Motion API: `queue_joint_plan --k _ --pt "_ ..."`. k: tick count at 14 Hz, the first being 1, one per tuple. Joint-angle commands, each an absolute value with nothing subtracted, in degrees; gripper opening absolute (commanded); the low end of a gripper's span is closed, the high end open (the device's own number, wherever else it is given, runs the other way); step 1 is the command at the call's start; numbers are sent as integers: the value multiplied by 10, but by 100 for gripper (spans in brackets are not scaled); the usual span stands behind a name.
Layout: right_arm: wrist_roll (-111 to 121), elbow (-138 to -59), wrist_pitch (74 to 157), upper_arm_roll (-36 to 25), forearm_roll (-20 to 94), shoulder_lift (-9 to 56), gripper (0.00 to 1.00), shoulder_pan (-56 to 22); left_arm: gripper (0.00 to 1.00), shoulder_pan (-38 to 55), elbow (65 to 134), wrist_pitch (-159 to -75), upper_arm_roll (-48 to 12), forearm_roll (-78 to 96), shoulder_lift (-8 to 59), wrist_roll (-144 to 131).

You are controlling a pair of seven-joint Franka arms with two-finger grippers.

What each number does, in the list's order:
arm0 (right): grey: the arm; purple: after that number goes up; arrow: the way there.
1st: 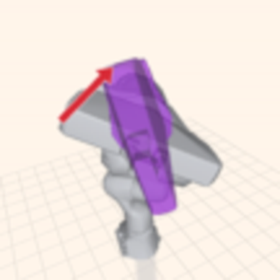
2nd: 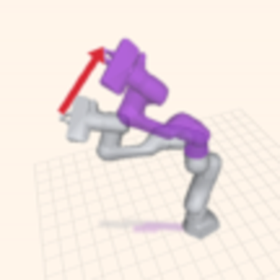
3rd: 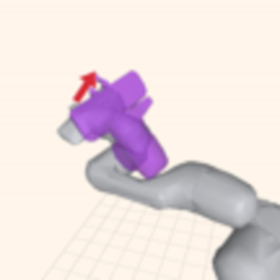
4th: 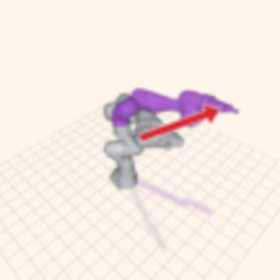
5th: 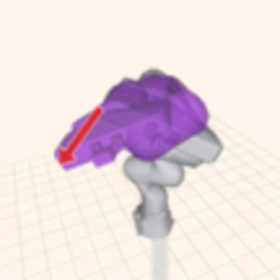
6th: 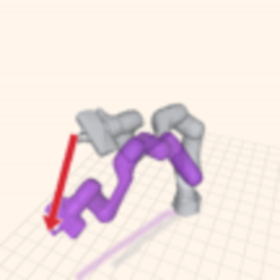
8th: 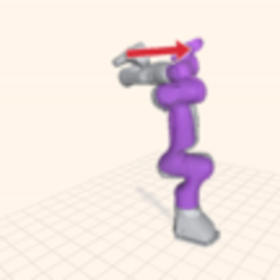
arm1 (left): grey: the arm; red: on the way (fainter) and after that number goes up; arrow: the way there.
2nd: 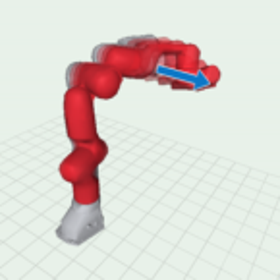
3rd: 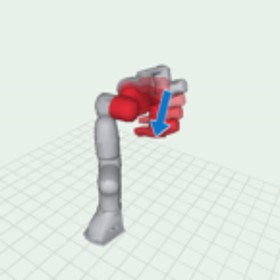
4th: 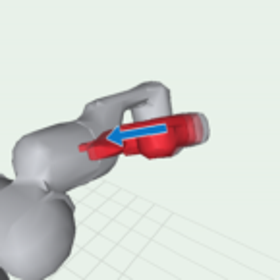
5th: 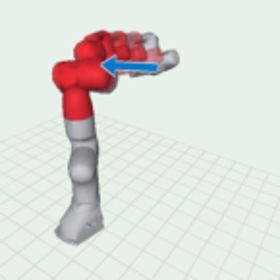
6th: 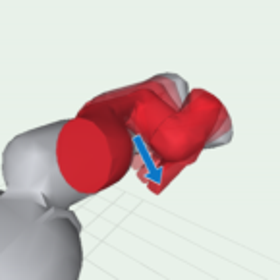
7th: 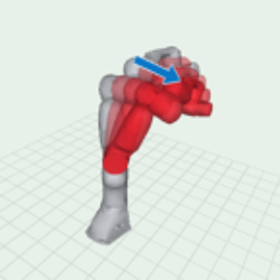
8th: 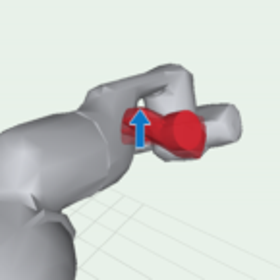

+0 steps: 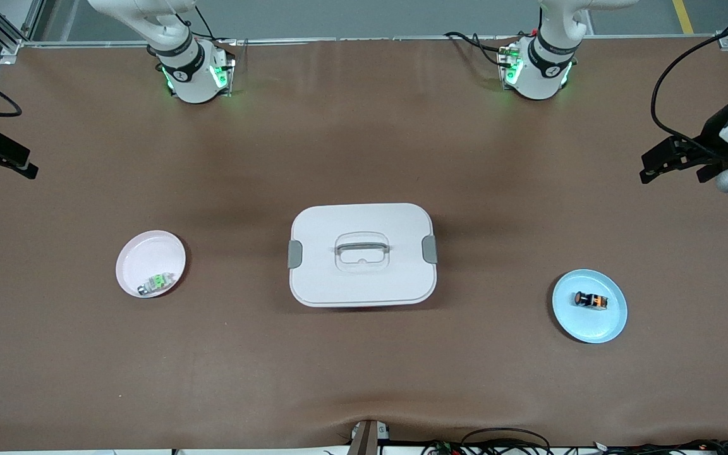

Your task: Transfer orange switch to right arm and place

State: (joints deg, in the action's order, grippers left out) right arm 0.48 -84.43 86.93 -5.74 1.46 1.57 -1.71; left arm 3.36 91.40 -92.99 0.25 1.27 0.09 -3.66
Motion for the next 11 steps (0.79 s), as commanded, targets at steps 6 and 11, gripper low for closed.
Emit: queue_joint_plan --k 6,11 --pt "2 -858 874 -56 11 3 100 -15 100 16 878 -935 8 27 73 -23" --pt "1 -857 874 -56 11 3 100 -15 100 12 869 -989 9 24 150 24"
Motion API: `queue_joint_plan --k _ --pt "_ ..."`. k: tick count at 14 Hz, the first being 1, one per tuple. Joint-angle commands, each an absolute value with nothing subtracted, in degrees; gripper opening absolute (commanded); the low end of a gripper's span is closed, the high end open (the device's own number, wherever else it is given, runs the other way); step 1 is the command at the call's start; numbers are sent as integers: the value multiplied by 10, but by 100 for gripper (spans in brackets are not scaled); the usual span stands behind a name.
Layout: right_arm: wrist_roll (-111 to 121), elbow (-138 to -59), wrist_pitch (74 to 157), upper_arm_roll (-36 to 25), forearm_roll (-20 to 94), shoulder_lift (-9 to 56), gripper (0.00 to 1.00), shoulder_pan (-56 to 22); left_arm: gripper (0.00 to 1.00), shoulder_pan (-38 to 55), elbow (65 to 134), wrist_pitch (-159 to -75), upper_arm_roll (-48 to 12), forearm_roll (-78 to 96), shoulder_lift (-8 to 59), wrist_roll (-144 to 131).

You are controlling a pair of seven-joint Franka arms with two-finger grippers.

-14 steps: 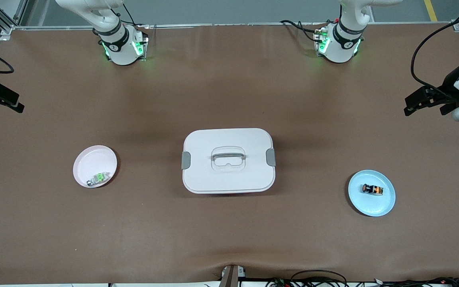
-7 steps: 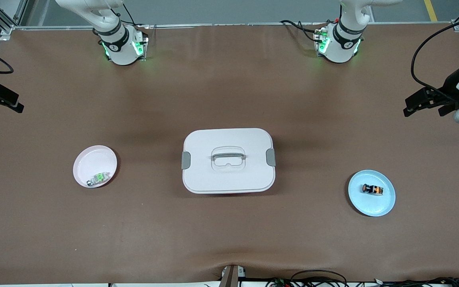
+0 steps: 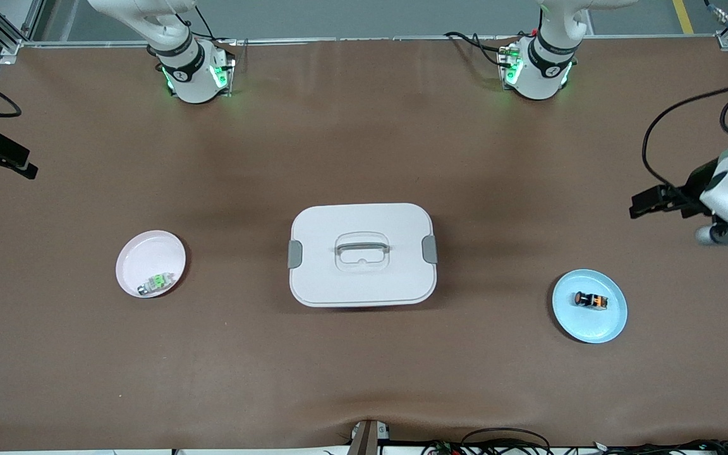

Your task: Transfer orange switch to right arm and place

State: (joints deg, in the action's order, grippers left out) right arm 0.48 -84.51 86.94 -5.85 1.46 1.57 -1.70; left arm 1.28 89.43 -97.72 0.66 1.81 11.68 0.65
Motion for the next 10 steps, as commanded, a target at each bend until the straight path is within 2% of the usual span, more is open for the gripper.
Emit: queue_joint_plan --k 1,10 --pt "2 -857 874 -56 11 3 100 -15 100 10 869 -1007 9 22 169 24" --pt "1 -857 874 -56 11 3 100 -15 100 -3 870 -1148 9 -25 293 24"
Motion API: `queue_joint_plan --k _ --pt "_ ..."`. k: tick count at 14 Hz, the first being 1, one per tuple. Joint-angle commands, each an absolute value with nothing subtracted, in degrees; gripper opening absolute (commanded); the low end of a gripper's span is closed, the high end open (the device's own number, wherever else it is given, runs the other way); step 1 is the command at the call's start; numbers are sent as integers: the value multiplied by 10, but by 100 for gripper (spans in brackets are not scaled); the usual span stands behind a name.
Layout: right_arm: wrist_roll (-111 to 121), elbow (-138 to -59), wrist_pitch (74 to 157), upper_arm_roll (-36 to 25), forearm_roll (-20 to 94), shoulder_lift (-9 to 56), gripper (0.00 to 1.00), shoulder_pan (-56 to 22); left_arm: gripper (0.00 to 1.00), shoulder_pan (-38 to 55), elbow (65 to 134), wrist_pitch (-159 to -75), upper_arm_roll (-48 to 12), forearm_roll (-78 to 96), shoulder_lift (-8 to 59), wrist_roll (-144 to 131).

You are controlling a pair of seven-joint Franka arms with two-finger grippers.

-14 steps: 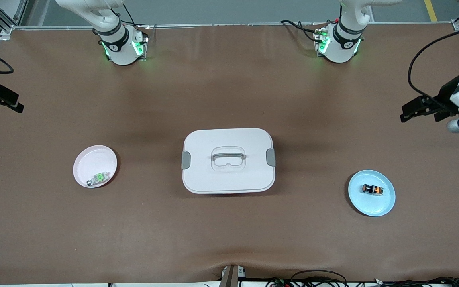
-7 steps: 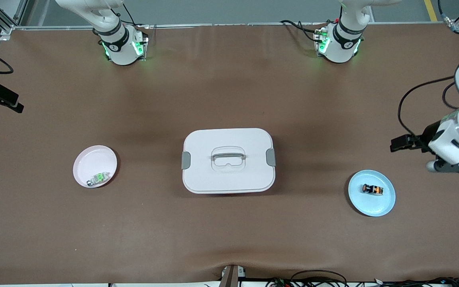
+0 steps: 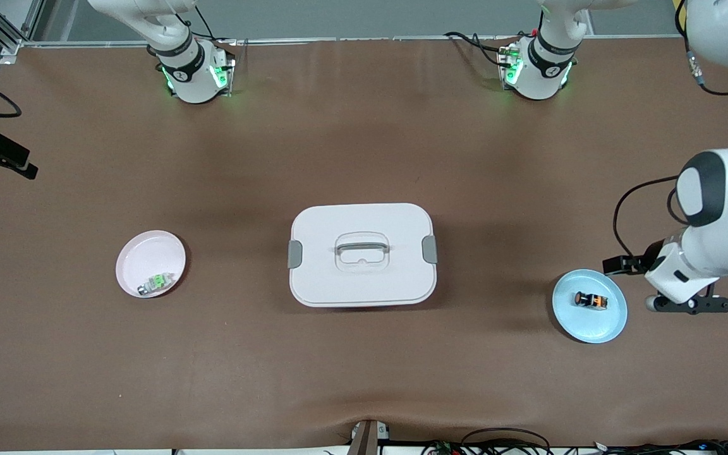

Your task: Transfer orange switch to right arm and place

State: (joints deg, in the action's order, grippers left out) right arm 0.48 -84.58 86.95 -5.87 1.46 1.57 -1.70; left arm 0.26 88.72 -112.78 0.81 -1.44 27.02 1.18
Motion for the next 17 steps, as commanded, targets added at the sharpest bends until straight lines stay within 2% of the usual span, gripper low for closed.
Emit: queue_joint_plan --k 1,10,17 --pt "1 -857 873 -57 11 3 100 -15 100 -10 869 -1161 9 -27 301 25" --pt "1 -858 874 -57 12 4 100 -15 100 -11 869 -1220 6 -42 386 90" --pt "1 -858 873 -57 11 4 100 -15 100 -10 869 -1251 6 -42 416 151"
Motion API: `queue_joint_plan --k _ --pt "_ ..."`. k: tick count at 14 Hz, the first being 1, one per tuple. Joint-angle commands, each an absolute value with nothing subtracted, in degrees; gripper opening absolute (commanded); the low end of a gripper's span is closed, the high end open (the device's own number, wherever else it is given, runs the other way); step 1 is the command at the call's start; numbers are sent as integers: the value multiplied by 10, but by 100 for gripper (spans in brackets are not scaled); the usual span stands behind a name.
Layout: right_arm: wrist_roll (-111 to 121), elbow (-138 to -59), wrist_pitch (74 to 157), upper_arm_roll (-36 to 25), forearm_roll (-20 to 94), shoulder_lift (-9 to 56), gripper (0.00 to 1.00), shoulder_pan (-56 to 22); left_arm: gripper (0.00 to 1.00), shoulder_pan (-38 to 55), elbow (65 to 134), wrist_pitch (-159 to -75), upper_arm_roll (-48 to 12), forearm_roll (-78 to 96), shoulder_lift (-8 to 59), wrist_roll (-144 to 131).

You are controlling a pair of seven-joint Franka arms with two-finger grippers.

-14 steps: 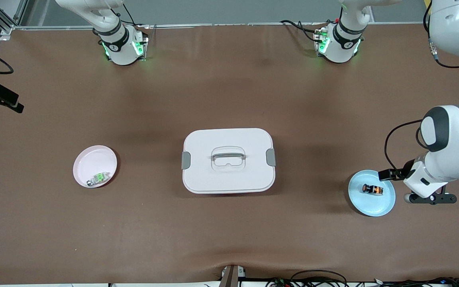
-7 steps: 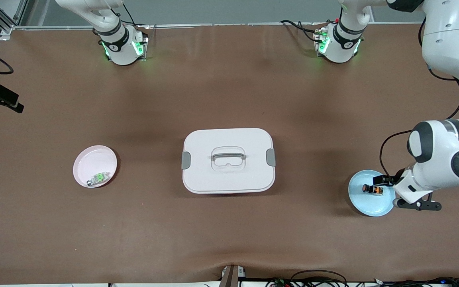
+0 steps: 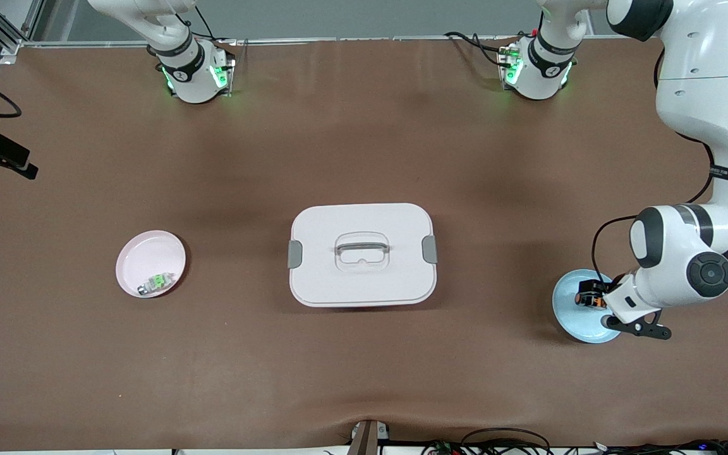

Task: Transfer orange switch to right arm and place
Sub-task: 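Lower the left gripper onto the orange switch on the blue plate and grasp it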

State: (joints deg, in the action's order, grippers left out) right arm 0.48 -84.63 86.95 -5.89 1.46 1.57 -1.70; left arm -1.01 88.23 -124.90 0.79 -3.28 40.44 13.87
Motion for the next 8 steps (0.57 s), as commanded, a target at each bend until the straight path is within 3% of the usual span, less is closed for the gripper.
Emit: queue_joint_plan --k 1,8 --pt "2 -858 873 -57 12 4 100 -15 100 -7 868 -1252 6 -43 420 151" --pt "2 -858 874 -57 12 4 100 -8 100 -11 838 -1267 6 -43 459 150"
